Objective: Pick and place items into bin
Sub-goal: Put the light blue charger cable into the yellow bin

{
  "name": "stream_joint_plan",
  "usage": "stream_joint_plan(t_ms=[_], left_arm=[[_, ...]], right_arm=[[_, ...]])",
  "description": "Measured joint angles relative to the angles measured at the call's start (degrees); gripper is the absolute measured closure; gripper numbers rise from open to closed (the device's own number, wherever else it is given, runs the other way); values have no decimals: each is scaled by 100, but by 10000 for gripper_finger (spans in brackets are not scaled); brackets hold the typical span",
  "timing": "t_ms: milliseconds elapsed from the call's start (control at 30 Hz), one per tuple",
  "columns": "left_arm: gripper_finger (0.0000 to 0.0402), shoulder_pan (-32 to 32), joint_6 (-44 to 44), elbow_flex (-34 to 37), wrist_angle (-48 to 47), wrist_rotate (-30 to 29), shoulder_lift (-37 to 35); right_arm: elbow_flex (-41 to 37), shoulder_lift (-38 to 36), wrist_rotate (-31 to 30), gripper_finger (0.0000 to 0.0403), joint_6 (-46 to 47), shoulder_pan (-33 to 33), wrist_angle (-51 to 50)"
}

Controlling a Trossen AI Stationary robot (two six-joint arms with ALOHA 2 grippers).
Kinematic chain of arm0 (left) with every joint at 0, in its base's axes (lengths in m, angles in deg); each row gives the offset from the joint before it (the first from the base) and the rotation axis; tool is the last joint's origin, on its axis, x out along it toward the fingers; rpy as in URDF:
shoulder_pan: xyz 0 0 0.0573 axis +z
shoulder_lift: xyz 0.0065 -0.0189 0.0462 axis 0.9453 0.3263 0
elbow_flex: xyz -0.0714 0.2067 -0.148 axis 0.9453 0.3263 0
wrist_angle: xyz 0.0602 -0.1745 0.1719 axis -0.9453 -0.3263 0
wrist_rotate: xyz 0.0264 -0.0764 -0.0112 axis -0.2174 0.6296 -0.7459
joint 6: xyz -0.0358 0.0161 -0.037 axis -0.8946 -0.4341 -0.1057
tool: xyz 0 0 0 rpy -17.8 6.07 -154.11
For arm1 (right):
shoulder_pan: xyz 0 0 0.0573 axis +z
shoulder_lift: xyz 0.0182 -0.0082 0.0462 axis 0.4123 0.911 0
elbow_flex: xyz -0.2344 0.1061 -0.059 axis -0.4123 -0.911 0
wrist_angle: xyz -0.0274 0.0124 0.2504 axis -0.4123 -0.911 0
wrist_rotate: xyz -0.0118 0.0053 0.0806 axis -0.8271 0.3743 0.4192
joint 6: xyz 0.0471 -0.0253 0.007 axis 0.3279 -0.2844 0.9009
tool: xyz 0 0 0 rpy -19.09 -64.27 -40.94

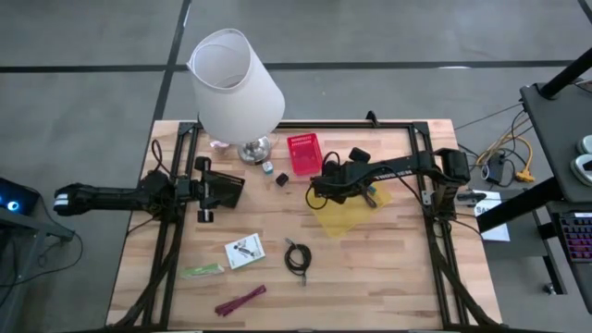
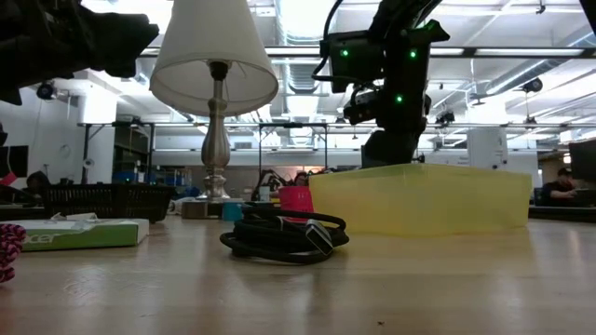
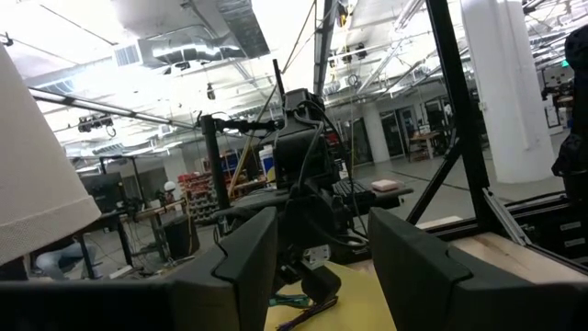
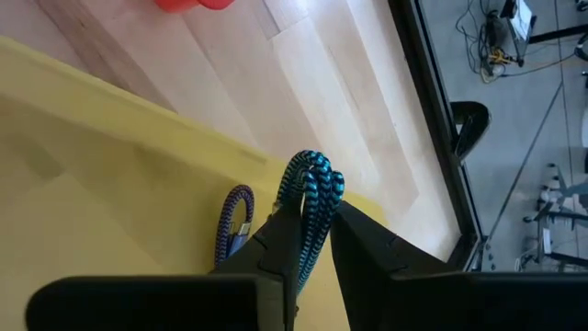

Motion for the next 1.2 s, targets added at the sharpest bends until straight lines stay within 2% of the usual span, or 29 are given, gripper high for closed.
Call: stream_joint_plan(t_ms=[233, 733, 1200], left_arm=[[245, 0, -1, 2, -2, 0, -1], [245, 1, 1, 1, -1, 0, 1], [245, 2, -2, 0, 0, 0, 1]], right_arm=[[0, 0, -1, 339, 0, 0, -4], [0, 2, -1, 272, 0, 1, -16], [26, 2, 20, 232, -179, 4, 3]])
